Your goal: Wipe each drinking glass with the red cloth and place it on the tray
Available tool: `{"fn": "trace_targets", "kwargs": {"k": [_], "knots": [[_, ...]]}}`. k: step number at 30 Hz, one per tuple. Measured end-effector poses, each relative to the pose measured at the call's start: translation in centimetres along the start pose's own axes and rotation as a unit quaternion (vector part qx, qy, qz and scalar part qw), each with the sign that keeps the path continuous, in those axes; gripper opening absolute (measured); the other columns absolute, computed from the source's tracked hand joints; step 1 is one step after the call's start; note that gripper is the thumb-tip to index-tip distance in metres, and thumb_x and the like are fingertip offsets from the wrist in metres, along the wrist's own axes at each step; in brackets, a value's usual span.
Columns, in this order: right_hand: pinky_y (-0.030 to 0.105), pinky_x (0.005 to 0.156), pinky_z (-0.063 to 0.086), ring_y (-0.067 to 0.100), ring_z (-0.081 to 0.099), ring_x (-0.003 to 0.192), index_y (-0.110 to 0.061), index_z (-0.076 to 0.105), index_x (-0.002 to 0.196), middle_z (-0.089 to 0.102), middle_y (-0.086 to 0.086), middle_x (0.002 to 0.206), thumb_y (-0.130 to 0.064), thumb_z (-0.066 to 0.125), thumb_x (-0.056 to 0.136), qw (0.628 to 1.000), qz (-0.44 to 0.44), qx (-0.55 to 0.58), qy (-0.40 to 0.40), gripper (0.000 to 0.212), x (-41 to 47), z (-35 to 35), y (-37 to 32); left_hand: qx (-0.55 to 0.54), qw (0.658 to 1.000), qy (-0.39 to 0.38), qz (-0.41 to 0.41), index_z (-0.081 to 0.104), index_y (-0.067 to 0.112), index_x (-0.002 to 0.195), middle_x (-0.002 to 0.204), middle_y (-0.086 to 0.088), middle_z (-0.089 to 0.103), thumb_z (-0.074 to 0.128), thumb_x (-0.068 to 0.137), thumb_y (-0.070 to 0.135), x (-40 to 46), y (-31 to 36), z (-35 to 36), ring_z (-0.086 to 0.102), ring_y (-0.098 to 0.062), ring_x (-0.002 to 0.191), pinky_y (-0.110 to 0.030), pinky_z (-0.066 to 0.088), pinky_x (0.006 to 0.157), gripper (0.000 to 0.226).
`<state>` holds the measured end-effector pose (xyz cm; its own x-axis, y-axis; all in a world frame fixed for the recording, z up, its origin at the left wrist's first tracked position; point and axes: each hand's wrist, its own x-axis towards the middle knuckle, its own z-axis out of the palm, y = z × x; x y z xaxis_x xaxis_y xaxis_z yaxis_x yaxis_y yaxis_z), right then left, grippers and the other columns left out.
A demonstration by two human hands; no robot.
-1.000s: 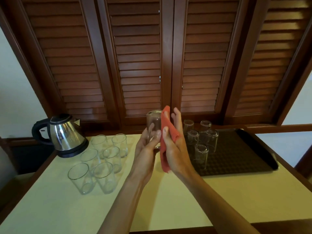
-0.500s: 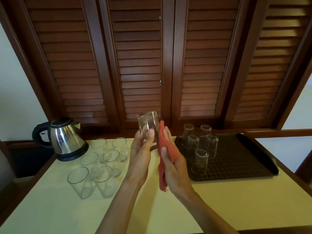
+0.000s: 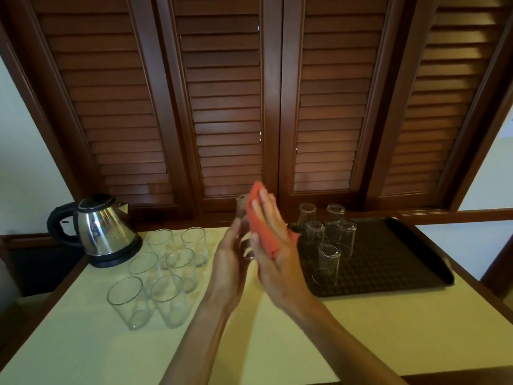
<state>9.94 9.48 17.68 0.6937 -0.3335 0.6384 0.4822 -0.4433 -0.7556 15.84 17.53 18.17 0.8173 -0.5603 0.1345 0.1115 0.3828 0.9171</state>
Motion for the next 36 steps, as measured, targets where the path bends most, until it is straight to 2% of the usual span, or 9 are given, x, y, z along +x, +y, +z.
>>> {"fn": "trace_targets", "kwargs": {"k": [3, 6, 12, 15, 22, 25, 27, 33, 36], "knots": [[0.032, 0.125, 0.021, 0.015, 0.012, 0.156, -0.039, 0.029, 0.155, 0.021, -0.01, 0.167, -0.049, 0.045, 0.103, 0.999, -0.008, 0.036, 0.002, 0.055, -2.6, 0.7, 0.7, 0.043, 0.998, -0.019, 0.036, 0.07, 0.022, 0.134, 0.132, -0.007, 0.072, 0.049, 0.1, 0.058, 0.7, 0.7, -0.8, 0.065, -0.026, 0.126, -0.038, 0.052, 0.101, 0.053], [0.039, 0.11, 0.047, 0.024, 0.054, 0.135, -0.038, 0.042, 0.149, 0.057, 0.004, 0.146, -0.045, 0.046, 0.1, 0.978, 0.091, 0.18, 0.059, 0.05, -1.0, -0.2, 0.0, 0.051, 0.997, -0.034, 0.05, 0.071, 0.018, 0.131, 0.124, -0.011, 0.075, 0.051, 0.098, 0.042, 0.0, -0.1, -0.5, 0.07, -0.026, 0.118, -0.033, 0.055, 0.091, 0.045], [0.03, 0.107, 0.044, 0.005, 0.054, 0.131, -0.043, 0.043, 0.147, 0.061, -0.025, 0.134, -0.062, 0.053, 0.093, 0.977, 0.144, 0.149, 0.049, 0.058, -2.1, 0.3, 0.9, 0.051, 0.997, 0.006, 0.059, 0.064, 0.023, 0.136, 0.122, -0.012, 0.074, 0.045, 0.103, 0.042, 1.2, 0.9, -0.2, 0.072, -0.021, 0.11, -0.03, 0.059, 0.084, 0.043], [0.03, 0.078, 0.058, 0.018, 0.07, 0.095, -0.045, 0.063, 0.127, 0.075, -0.008, 0.102, -0.063, 0.051, 0.095, 0.978, 0.144, 0.142, 0.04, 0.039, -1.9, -0.2, 1.0, 0.118, 0.99, 0.012, 0.07, 0.062, 0.032, 0.134, 0.119, 0.005, 0.075, 0.052, 0.095, 0.053, 0.9, 0.5, -0.1, 0.072, -0.011, 0.11, -0.028, 0.058, 0.085, 0.046], [0.034, 0.117, 0.037, 0.009, 0.038, 0.146, -0.034, 0.028, 0.157, 0.041, -0.014, 0.157, -0.042, 0.048, 0.099, 0.983, 0.129, 0.132, 0.001, 0.062, -0.9, 0.0, 1.1, 0.051, 0.994, 0.069, 0.065, 0.07, 0.021, 0.132, 0.124, -0.005, 0.076, 0.073, 0.087, 0.04, 1.8, 0.4, 0.0, 0.072, -0.024, 0.116, -0.035, 0.058, 0.092, 0.049], [0.039, 0.099, 0.054, 0.025, 0.063, 0.123, -0.052, 0.061, 0.127, 0.069, -0.009, 0.126, -0.039, 0.042, 0.104, 0.979, 0.144, 0.146, 0.02, 0.032, -0.8, -0.3, 1.1, 0.084, 0.994, 0.044, 0.061, 0.07, 0.024, 0.132, 0.124, 0.004, 0.075, 0.066, 0.093, 0.04, 1.6, 0.2, -0.3, 0.068, -0.018, 0.121, -0.034, 0.053, 0.099, 0.042], [0.031, 0.091, 0.058, 0.012, 0.07, 0.106, -0.052, 0.062, 0.123, 0.072, -0.014, 0.118, -0.035, 0.04, 0.104, 0.972, 0.158, 0.17, 0.031, 0.033, 1.0, -1.0, 1.0, 0.096, 0.995, 0.035, 0.0, 0.073, 0.024, 0.121, 0.107, 0.009, 0.078, 0.054, 0.101, 0.041, 1.1, -0.4, 0.2, 0.069, -0.017, 0.107, -0.03, 0.054, 0.086, 0.032], [0.038, 0.115, 0.039, 0.012, 0.043, 0.143, -0.029, 0.036, 0.155, 0.053, -0.016, 0.147, -0.039, 0.046, 0.104, 0.982, 0.138, 0.127, 0.011, 0.052, -1.3, 0.3, 0.7, 0.071, 0.995, 0.061, 0.023, 0.072, 0.02, 0.126, 0.11, -0.004, 0.078, 0.063, 0.091, 0.059, 2.2, 0.8, -0.4, 0.075, -0.02, 0.101, -0.029, 0.056, 0.078, 0.053], [0.025, 0.082, 0.058, 0.015, 0.07, 0.108, -0.032, 0.056, 0.132, 0.075, -0.01, 0.106, -0.035, 0.042, 0.104, 0.975, 0.148, 0.163, 0.007, 0.031, -0.2, -0.5, -0.1, 0.088, 0.993, 0.054, 0.053, 0.073, 0.023, 0.123, 0.111, -0.002, 0.078, 0.058, 0.095, 0.049, 2.0, 0.7, -0.7, 0.074, -0.016, 0.102, -0.033, 0.058, 0.084, 0.041]]}}
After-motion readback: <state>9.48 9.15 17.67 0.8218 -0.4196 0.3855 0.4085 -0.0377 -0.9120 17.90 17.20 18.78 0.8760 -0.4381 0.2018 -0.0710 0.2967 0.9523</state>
